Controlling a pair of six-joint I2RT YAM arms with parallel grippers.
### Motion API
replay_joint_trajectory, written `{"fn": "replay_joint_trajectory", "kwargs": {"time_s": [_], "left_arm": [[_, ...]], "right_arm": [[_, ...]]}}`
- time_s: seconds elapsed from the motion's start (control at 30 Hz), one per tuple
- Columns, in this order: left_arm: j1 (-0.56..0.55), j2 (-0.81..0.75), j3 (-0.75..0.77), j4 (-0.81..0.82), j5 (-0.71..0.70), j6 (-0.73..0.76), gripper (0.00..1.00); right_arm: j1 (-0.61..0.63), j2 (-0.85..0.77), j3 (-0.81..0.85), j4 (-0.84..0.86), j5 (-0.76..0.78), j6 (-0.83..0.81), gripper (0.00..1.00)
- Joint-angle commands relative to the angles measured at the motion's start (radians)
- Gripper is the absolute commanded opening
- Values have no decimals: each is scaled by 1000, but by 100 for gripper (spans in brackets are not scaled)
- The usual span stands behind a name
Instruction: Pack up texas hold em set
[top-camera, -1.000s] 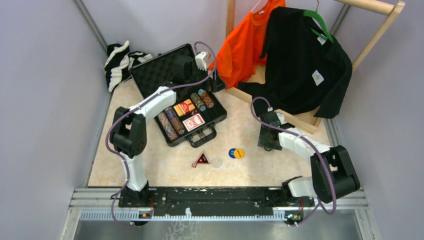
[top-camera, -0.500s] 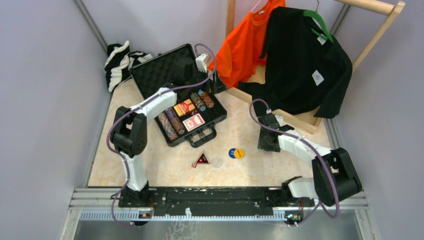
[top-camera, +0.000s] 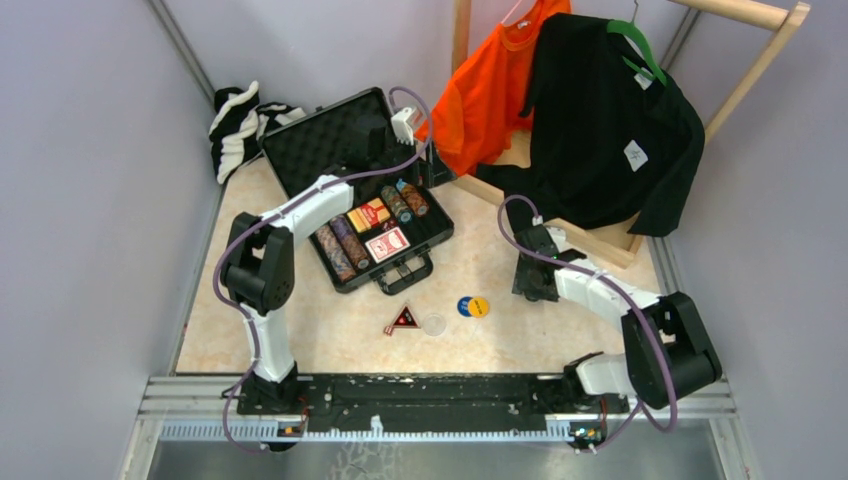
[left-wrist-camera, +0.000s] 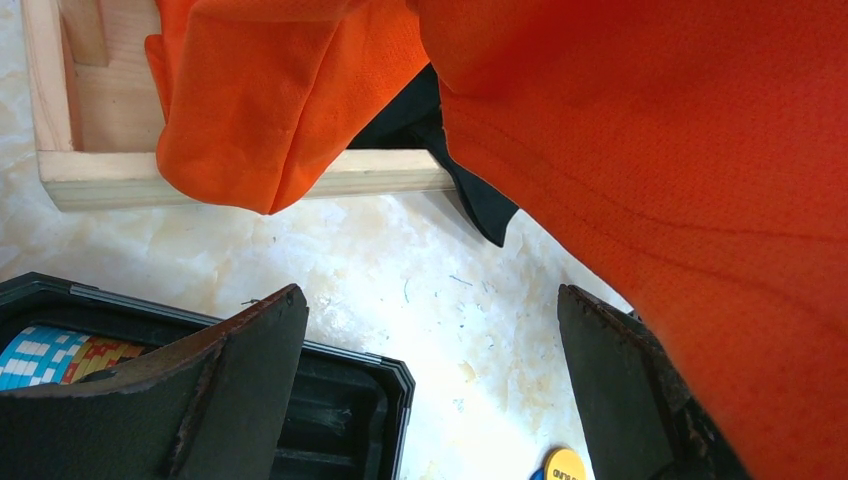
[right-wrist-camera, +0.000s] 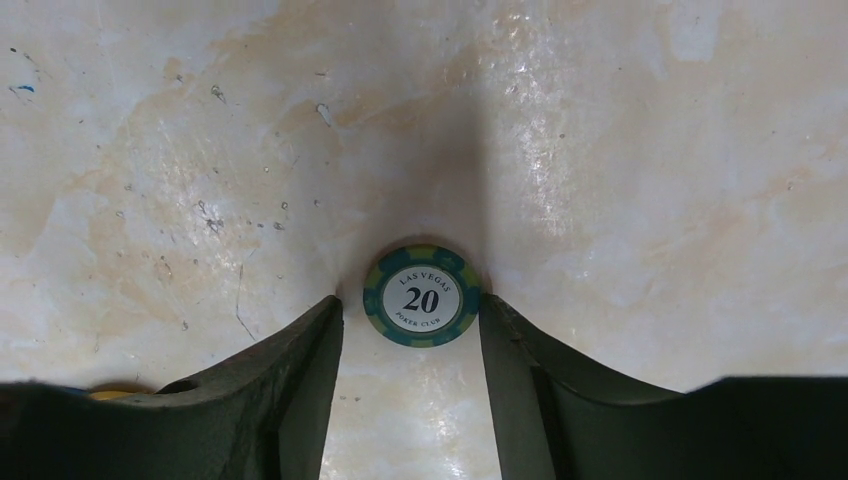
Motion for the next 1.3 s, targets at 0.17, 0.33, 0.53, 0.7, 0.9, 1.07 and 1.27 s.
{"fn": "replay_joint_trajectory", "kwargs": {"time_s": [0.17, 0.33, 0.53, 0.7, 0.9, 1.07, 1.27], "left_arm": [[5, 4, -8, 28, 21, -1, 100], [5, 6, -8, 25, 21, -2, 100], [7, 25, -9, 7, 32, -21, 100], [11, 50, -42, 37, 103, -61, 100], [10, 61, -70, 40, 129, -74, 100], [11, 69, -70, 35, 154, -78, 100], [11, 55, -76, 37, 157, -71, 100]], "right_arm": [[8, 18, -10, -17, 35, -6, 44], [8, 12, -10, -17, 29, -5, 37], [8, -31, 24, -49, 30, -15, 37], [8, -84, 55, -80, 37, -32, 37], [14, -111, 63, -87, 24, -35, 37], [14, -91, 60, -85, 24, -28, 55], [12, -31, 48, -68, 52, -38, 59]]}}
